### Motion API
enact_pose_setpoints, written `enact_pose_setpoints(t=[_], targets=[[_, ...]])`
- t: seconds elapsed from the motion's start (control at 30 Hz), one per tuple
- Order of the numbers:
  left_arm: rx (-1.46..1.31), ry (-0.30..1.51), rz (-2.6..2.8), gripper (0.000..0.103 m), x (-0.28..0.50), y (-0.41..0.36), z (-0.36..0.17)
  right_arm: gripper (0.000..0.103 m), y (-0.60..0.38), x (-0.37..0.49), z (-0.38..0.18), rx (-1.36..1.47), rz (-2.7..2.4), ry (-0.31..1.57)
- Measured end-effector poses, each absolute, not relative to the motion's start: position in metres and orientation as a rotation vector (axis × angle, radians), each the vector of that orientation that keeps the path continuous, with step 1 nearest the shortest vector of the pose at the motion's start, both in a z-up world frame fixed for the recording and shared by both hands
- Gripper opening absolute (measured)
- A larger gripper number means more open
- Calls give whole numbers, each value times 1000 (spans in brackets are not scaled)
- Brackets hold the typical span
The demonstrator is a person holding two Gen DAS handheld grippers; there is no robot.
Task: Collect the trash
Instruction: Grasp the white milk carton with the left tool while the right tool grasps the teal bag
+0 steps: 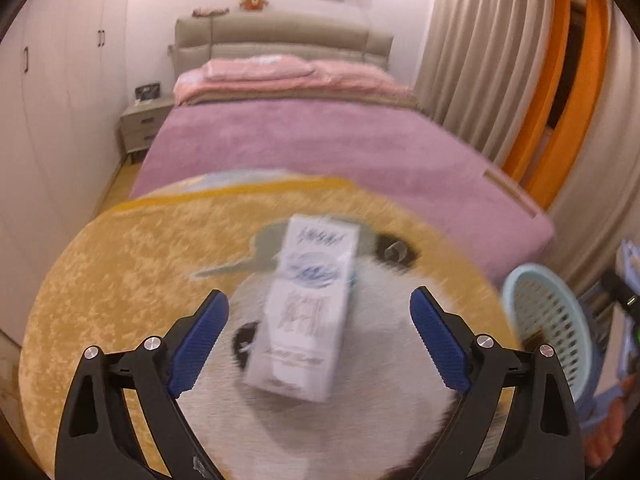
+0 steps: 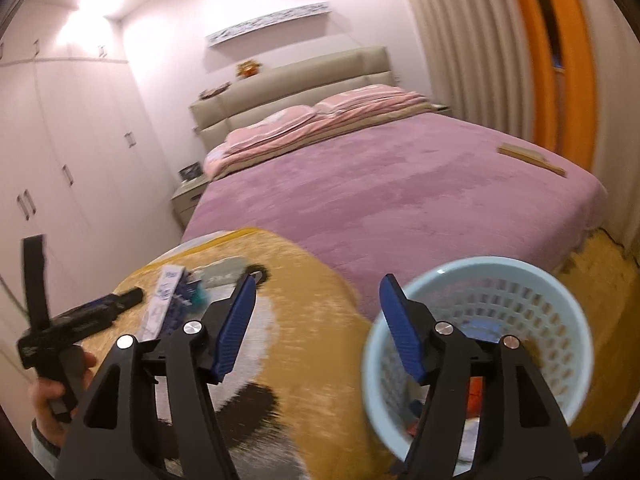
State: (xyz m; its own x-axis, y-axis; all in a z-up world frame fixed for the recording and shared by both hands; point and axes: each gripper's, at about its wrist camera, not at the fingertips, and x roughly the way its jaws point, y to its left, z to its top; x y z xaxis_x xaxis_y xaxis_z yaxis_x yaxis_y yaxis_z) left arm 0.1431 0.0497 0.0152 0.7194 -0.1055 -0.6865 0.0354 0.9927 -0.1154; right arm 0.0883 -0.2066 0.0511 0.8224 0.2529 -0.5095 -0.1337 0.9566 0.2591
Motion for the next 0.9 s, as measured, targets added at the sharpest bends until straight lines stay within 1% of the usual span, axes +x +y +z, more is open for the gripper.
enact_pose_setpoints(t=[0.23, 0.3, 0.37, 0.4, 0.43, 0.47, 0.53, 0.6, 0.73, 0.9], targets=[[-50, 851, -58, 90, 161, 53, -16, 61, -149, 111, 50, 144, 287, 612], [-41, 865, -56, 87, 166, 51, -21, 61, -137, 116, 51, 122, 295, 622], [-35, 874, -58, 77, 168, 50, -24, 61, -127, 121, 51, 108, 305, 634], [-30, 882, -60, 74, 171, 50, -26, 61, -122, 123, 50, 100, 309, 642], [-30, 889, -62, 63, 171, 50, -28, 61, -117, 125, 50, 92, 315, 649], [-36, 895, -70, 55, 172, 50, -29, 61, -114, 128, 50, 88, 320, 654], [-56, 879, -77, 54, 168, 54, -28, 62, -104, 135, 48, 75, 334, 667], [-78, 856, -66, 54, 160, 64, -22, 65, -92, 142, 44, 56, 339, 676], [-147, 811, -24, 54, 140, 97, -11, 69, -68, 159, 29, 30, 370, 712], [-175, 792, 94, 54, 131, 138, -20, 71, -28, 185, 2, -9, 423, 780]])
